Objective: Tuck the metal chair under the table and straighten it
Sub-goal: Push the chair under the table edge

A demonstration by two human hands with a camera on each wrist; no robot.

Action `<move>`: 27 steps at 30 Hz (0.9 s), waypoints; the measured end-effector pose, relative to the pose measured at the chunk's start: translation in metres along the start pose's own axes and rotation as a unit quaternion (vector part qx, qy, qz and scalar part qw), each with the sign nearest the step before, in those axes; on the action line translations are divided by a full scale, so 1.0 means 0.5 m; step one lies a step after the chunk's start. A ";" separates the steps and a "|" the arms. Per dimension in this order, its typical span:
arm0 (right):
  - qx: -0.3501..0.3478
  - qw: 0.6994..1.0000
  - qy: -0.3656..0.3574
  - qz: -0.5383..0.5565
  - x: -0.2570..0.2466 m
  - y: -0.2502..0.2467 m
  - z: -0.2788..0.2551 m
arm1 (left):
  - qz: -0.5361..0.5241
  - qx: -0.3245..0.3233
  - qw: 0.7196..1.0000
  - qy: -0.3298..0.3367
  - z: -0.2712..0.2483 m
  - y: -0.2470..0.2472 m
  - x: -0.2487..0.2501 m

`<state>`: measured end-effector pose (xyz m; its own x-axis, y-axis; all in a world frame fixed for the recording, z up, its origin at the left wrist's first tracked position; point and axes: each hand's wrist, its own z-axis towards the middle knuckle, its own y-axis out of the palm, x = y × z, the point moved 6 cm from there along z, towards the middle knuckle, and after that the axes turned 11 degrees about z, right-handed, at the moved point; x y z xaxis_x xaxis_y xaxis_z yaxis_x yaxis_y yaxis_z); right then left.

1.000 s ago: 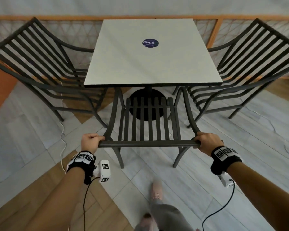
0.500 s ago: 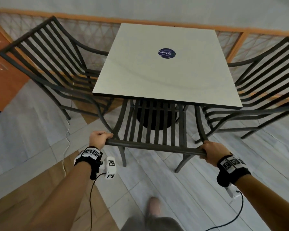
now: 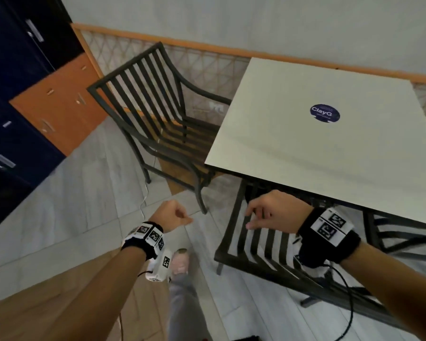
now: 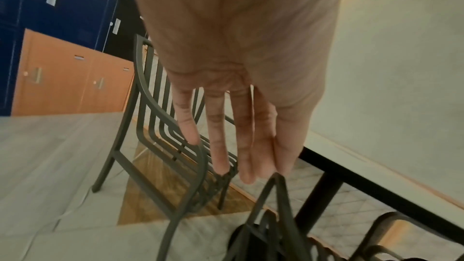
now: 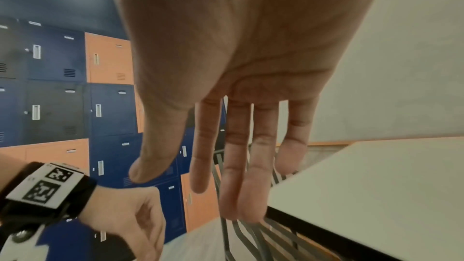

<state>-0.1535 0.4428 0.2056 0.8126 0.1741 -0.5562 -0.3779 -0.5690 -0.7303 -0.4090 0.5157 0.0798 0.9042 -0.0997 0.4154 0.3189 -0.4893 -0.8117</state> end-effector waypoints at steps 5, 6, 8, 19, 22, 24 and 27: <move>0.031 0.996 -0.043 0.066 -0.119 -0.052 0.295 | 0.171 -0.039 0.984 0.024 0.175 -0.125 -0.151; 0.026 0.995 -0.043 0.091 -0.130 -0.051 0.361 | 0.197 -0.041 0.979 0.033 0.211 -0.153 -0.176; 0.013 0.990 -0.030 0.134 -0.145 -0.042 0.489 | 0.253 -0.048 0.964 0.061 0.275 -0.201 -0.213; 0.123 0.982 0.118 0.076 0.001 0.029 1.033 | 0.440 0.050 0.891 0.101 0.669 -0.316 -0.369; 0.069 0.980 0.175 0.058 0.050 0.081 1.106 | 0.459 0.021 0.884 0.085 0.730 -0.303 -0.419; 0.036 0.976 0.209 0.056 0.087 0.117 1.129 | 0.485 -0.003 0.871 0.075 0.760 -0.290 -0.448; 0.035 0.976 0.214 0.026 0.121 0.138 1.119 | 0.480 -0.001 0.874 0.077 0.767 -0.271 -0.467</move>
<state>-0.3786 0.8640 -0.1003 0.8967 -0.2131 -0.3880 -0.4409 -0.5093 -0.7391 -0.5545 0.9378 -0.0648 0.7054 -0.5810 -0.4059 -0.5663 -0.1176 -0.8157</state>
